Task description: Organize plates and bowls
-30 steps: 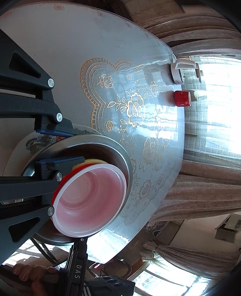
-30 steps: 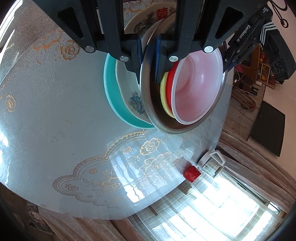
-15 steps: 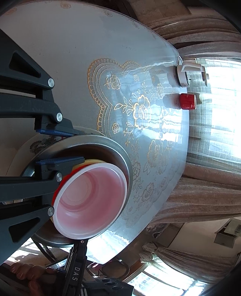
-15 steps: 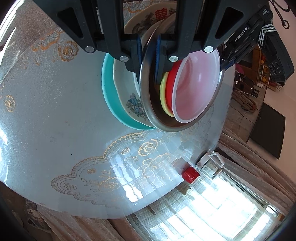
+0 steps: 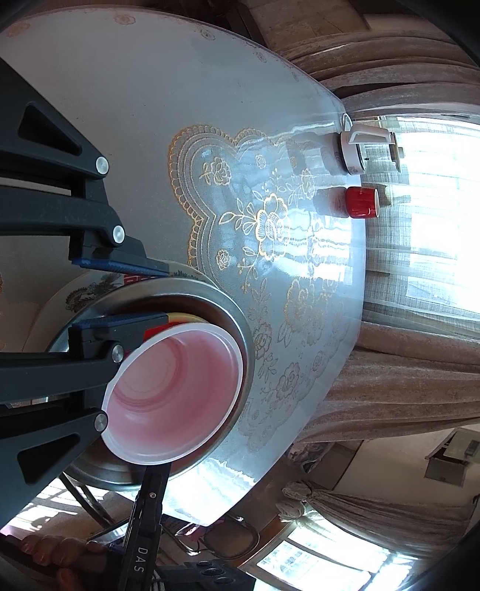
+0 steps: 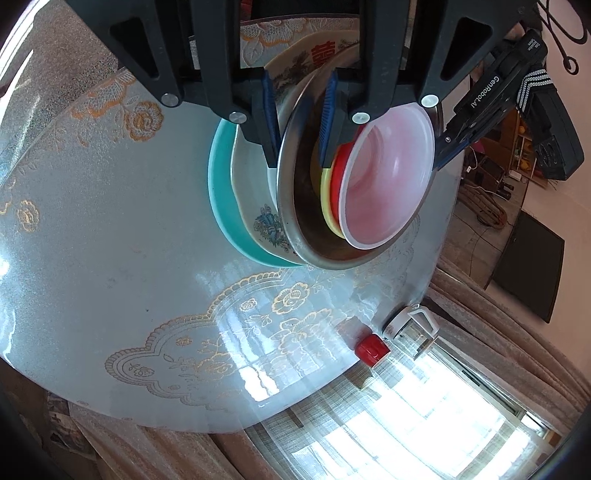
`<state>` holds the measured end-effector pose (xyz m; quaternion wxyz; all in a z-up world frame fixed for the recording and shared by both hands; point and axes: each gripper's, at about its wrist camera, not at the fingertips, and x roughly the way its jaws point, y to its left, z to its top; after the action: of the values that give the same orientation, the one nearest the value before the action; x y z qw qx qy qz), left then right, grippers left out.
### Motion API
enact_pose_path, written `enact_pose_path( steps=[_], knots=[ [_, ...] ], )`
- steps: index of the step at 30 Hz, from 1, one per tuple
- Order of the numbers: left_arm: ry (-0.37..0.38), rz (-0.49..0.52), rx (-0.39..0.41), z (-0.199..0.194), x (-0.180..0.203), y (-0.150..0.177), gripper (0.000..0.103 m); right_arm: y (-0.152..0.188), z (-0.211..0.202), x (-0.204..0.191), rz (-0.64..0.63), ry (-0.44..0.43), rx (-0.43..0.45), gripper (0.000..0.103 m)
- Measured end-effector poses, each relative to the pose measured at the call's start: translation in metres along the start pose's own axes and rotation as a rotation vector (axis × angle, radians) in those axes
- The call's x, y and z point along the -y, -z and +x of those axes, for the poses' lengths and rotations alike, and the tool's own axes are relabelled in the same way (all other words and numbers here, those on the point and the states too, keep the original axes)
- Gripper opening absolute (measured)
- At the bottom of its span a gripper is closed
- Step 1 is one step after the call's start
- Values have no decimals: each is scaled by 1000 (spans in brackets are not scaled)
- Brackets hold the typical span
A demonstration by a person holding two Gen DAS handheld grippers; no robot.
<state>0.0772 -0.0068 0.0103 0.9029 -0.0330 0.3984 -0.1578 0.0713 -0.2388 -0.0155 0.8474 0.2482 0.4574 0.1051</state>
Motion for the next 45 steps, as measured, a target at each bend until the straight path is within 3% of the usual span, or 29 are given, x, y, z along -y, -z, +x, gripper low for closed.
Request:
enact_pose_path(
  steps=[5, 13, 17, 25, 27, 33, 39, 41, 45],
  knots=[
    [-9, 24, 13, -3, 2, 5, 19, 5, 3, -1, 3, -22, -11, 14],
    [-22, 7, 9, -4, 4, 5, 19, 9, 5, -12, -48, 35, 26, 16],
    [-34, 14, 10, -10, 5, 9, 25, 16, 0, -14, -54, 45, 44, 19],
    [-57, -20, 27, -25, -4, 20, 52, 27, -9, -25, -105, 92, 88, 27],
    [-83, -16, 41, -31, -4, 24, 70, 32, -16, -29, -124, 109, 121, 29],
    [-141, 2, 65, -47, -6, 42, 94, 58, -37, -36, -204, 194, 234, 36],
    [-177, 44, 68, -52, 1, 61, 103, 86, -44, -41, -269, 269, 297, 51],
    [-183, 61, 59, -51, 5, 65, 103, 94, -41, -43, -285, 275, 292, 64],
    [-188, 91, 38, -50, 12, 76, 103, 107, -34, -41, -270, 276, 258, 66]
  ],
)
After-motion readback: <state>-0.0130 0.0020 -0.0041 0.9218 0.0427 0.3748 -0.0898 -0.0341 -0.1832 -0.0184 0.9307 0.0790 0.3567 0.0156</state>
